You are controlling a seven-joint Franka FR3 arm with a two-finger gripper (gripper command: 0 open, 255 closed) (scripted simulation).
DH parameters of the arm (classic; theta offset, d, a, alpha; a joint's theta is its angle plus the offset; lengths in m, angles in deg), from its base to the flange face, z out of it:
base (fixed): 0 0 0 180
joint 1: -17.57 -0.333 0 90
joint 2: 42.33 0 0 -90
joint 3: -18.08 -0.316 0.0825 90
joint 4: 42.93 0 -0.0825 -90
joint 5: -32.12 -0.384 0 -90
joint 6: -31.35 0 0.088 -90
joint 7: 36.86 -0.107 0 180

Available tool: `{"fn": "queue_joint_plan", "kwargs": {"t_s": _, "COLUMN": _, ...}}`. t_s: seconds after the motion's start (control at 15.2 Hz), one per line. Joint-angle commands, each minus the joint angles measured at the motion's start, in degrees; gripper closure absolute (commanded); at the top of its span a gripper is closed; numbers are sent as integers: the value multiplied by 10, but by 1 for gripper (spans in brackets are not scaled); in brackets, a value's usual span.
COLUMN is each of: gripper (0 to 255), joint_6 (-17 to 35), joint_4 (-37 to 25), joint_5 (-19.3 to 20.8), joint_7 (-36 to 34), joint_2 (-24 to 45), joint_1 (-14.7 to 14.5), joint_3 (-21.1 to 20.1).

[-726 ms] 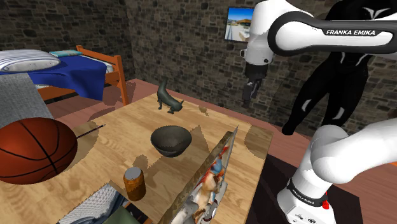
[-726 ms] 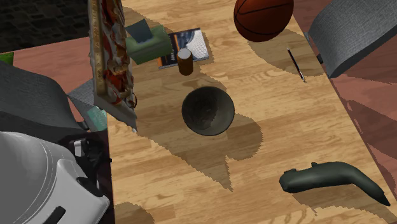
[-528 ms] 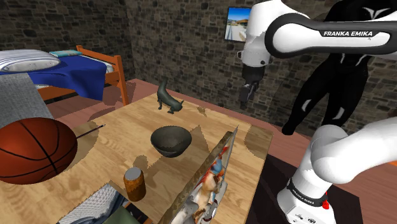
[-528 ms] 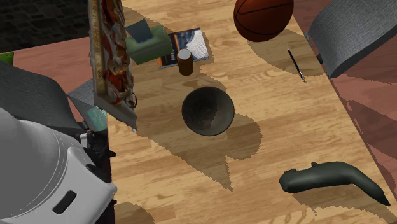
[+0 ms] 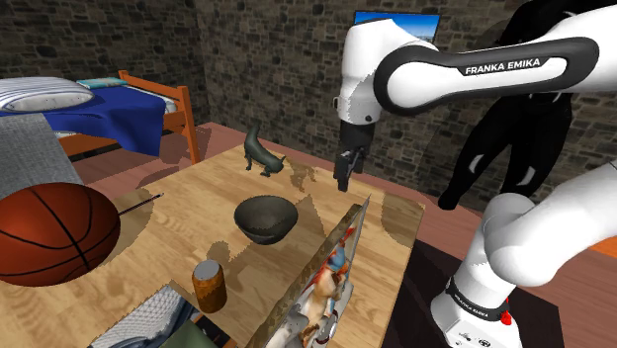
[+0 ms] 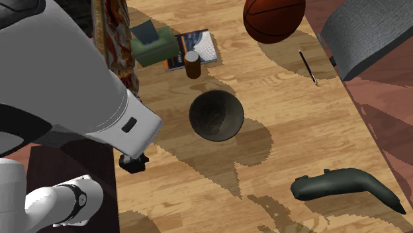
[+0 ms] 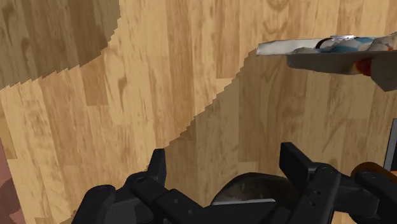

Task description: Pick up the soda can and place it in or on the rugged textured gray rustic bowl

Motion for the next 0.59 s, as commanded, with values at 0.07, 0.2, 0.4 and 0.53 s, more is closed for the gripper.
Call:
{"fn": "queue_joint_plan", "kwargs": {"t_s": 0.07, "gripper": 0, "joint_6": 31, "joint_4": -15, "joint_5": -9, "joint_7": -26, "joint_2": 43, "joint_1": -8, "joint_3": -26}}
{"fn": "queue_joint_plan", "kwargs": {"t_s": 0.2, "gripper": 0, "joint_6": 50, "joint_4": -30, "joint_5": -13, "joint_7": -46, "joint_2": 75, "joint_1": -12, "joint_3": -44}}
{"fn": "queue_joint_plan", "kwargs": {"t_s": 0.4, "gripper": 0, "joint_6": 77, "joint_4": -58, "joint_5": -12, "joint_7": -76, "joint_2": 127, "joint_1": -18, "joint_3": -71}}
{"fn": "queue_joint_plan", "kwargs": {"t_s": 0.53, "gripper": 0, "joint_6": 93, "joint_4": -79, "joint_5": -8, "joint_7": -98, "joint_2": 164, "joint_1": -22, "joint_3": -89}}
